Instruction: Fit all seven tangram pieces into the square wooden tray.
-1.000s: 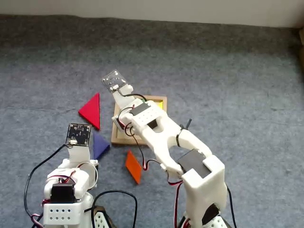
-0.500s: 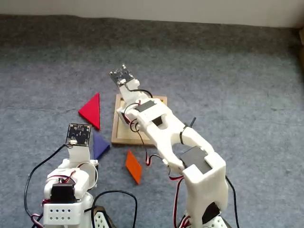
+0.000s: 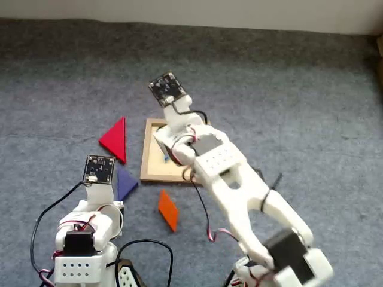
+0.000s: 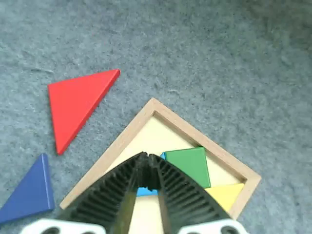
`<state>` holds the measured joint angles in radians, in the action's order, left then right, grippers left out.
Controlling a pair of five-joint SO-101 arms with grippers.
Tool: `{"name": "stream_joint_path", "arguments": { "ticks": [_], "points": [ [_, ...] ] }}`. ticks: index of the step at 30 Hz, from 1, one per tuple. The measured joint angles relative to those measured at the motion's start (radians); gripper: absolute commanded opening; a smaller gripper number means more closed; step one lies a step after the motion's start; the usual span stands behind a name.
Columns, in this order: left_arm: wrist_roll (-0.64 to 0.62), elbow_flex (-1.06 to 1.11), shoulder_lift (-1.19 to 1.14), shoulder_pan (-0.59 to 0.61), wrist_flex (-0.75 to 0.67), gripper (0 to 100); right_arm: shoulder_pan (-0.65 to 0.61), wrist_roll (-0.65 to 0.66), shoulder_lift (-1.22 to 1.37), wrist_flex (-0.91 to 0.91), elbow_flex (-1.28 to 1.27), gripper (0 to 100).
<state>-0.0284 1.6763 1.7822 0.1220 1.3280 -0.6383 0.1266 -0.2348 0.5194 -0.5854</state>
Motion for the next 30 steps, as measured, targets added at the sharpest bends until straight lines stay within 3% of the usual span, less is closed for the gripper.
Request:
{"name": "stream_joint_path", "arguments": {
  "ticks": [7, 18, 30],
  "points": [
    [0.0, 0.0, 0.0, 0.0, 0.0, 5, 0.103, 0.0, -0.423, 0.0, -0.342, 2.4],
    [0.0, 0.0, 0.0, 0.0, 0.0, 5, 0.396, 0.0, -0.905, 0.002, -0.802, 2.4],
    [0.0, 0.0, 0.0, 0.0, 0.0, 5, 0.598, 0.002, -1.352, 0.002, -1.091, 2.4]
  ]
}}
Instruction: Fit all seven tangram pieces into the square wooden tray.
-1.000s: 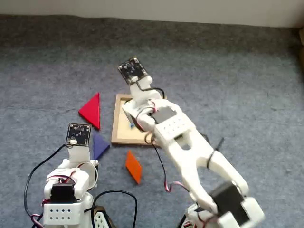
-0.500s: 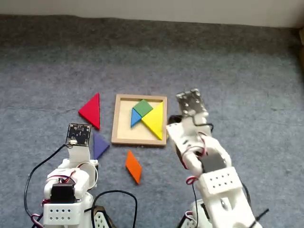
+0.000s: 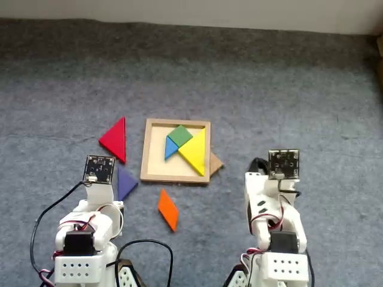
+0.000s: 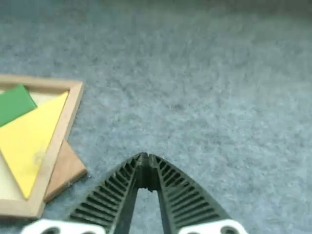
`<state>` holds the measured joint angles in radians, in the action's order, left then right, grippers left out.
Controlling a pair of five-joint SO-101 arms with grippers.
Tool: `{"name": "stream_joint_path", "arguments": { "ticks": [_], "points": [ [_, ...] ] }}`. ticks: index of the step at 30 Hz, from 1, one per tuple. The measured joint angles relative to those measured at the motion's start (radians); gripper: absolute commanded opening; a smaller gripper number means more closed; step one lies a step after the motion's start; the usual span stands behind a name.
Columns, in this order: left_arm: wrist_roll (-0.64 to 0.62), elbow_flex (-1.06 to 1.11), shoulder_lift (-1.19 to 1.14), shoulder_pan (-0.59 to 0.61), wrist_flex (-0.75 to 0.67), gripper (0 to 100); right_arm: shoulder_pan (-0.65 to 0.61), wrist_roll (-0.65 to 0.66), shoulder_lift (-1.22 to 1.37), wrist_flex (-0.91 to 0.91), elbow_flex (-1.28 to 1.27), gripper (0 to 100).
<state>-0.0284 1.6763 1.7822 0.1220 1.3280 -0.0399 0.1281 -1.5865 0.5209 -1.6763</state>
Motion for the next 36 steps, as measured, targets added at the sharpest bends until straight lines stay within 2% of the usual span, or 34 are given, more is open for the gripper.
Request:
{"name": "stream_joint_path", "arguments": {
  "ticks": [2, 7, 16, 25, 29, 32, 36],
  "points": [
    [0.0, 0.0, 0.0, 0.0, 0.0, 5, 0.008, 0.0, -0.084, 0.021, 0.0, 2.4],
    [0.0, 0.0, 0.0, 0.0, 0.0, 5, 0.011, 0.0, -0.219, 0.213, 0.0, 2.4],
    [0.0, 0.0, 0.0, 0.0, 0.0, 5, 0.011, 0.0, -0.226, 0.445, 0.0, 2.4],
    [0.0, 0.0, 0.0, -0.003, 0.0, 6, 0.009, 0.0, -0.226, 0.477, 0.0, 2.4],
    [0.0, 0.0, 0.0, -0.051, 0.0, 6, 0.009, 0.0, -0.226, 0.477, 0.0, 2.4],
    [0.0, -0.012, 0.0, -0.061, 0.0, 12, 0.009, 0.0, -0.226, 0.477, 0.0, 2.4],
    [0.064, -0.132, 0.0, -0.052, -0.026, 27, 0.009, 0.0, -0.226, 0.477, 0.0, 2.4]
  ]
}}
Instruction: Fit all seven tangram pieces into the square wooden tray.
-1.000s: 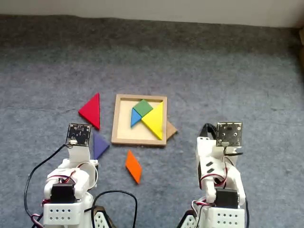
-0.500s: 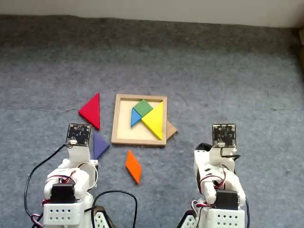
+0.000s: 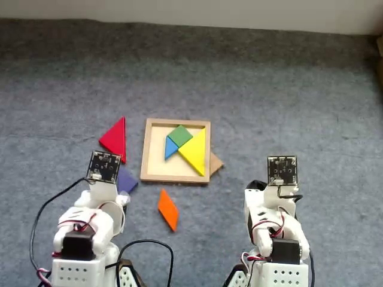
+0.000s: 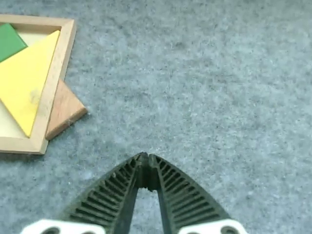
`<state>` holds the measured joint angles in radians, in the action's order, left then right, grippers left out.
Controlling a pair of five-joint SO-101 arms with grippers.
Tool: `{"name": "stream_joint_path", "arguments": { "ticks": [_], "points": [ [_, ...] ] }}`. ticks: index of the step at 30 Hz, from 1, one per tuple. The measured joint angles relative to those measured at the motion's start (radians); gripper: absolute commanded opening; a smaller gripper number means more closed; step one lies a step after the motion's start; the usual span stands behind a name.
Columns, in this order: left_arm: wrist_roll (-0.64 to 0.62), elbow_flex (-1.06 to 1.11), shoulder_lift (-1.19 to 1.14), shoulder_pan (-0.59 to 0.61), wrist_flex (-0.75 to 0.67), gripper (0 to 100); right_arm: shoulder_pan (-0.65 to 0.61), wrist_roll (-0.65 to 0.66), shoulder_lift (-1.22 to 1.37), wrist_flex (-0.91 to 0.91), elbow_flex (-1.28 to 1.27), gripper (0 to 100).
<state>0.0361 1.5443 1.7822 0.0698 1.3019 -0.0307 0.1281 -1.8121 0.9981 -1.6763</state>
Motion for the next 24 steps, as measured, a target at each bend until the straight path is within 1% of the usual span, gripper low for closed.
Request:
{"name": "stream_joint_path", "arguments": {
  "ticks": [2, 5, 7, 10, 15, 19, 24],
  "points": [
    [0.089, -0.064, 0.0, 0.035, -0.018, 32, 0.0, 0.0, 0.0, 0.0, 0.0, 2.4],
    [0.239, -0.15, 0.0, 0.091, -0.028, 31, 0.0, 0.0, 0.0, 0.0, 0.0, 2.4],
    [0.278, -0.199, 0.0, 0.123, -0.028, 30, 0.0, 0.0, 0.0, 0.0, 0.0, 2.4],
    [0.301, -0.256, 0.0, 0.158, -0.034, 30, 0.0, 0.0, 0.0, 0.0, 0.0, 2.4],
    [0.371, -0.345, -0.038, 0.169, -0.034, 31, 0.0, 0.0, 0.0, 0.0, 0.0, 2.4],
    [0.39, -0.451, -0.249, 0.186, -0.043, 31, 0.0, 0.0, 0.0, 0.0, 0.0, 2.4],
    [0.39, -0.6, -0.621, 0.187, -0.143, 31, 0.0, 0.0, 0.0, 0.0, 0.0, 2.4]
  ]
}}
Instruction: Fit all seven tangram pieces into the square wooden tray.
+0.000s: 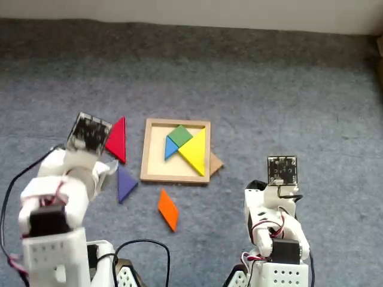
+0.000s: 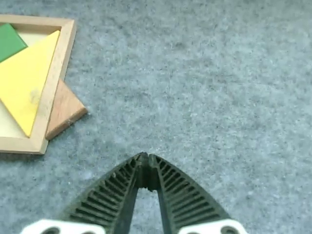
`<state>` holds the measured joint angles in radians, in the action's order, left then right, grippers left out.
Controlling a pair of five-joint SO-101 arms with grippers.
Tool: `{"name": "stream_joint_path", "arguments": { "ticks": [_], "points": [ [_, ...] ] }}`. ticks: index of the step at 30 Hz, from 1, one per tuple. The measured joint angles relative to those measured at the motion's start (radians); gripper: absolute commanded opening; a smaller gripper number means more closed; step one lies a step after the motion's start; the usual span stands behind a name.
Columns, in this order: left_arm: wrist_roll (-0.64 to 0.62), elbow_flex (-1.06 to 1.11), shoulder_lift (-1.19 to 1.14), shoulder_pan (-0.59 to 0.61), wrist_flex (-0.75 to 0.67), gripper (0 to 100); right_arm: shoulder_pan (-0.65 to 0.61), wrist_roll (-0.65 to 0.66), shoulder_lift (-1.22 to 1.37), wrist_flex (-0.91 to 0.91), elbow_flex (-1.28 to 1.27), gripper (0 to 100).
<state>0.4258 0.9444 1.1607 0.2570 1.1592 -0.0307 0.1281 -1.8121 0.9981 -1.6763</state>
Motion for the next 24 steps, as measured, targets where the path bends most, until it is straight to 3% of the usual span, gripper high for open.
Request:
{"name": "stream_joint_path", "arguments": {
  "ticks": [4, 13, 17, 24],
  "points": [
    [0.0, -0.114, -0.315, 0.0, -0.074, 31, 0.0, 0.0, 0.0, 0.0, 0.0, 2.4],
    [-0.032, -0.465, -0.987, 0.0, -0.086, 33, 0.0, 0.0, 0.0, 0.0, 0.0, 2.4],
    [-0.106, -0.617, -1.211, 0.0, -0.089, 39, 0.0, 0.0, 0.0, 0.0, 0.0, 2.4],
    [-0.16, -0.815, -1.513, 0.0, -0.087, 38, 0.0, 0.0, 0.0, 0.0, 0.0, 2.4]
  ]
}}
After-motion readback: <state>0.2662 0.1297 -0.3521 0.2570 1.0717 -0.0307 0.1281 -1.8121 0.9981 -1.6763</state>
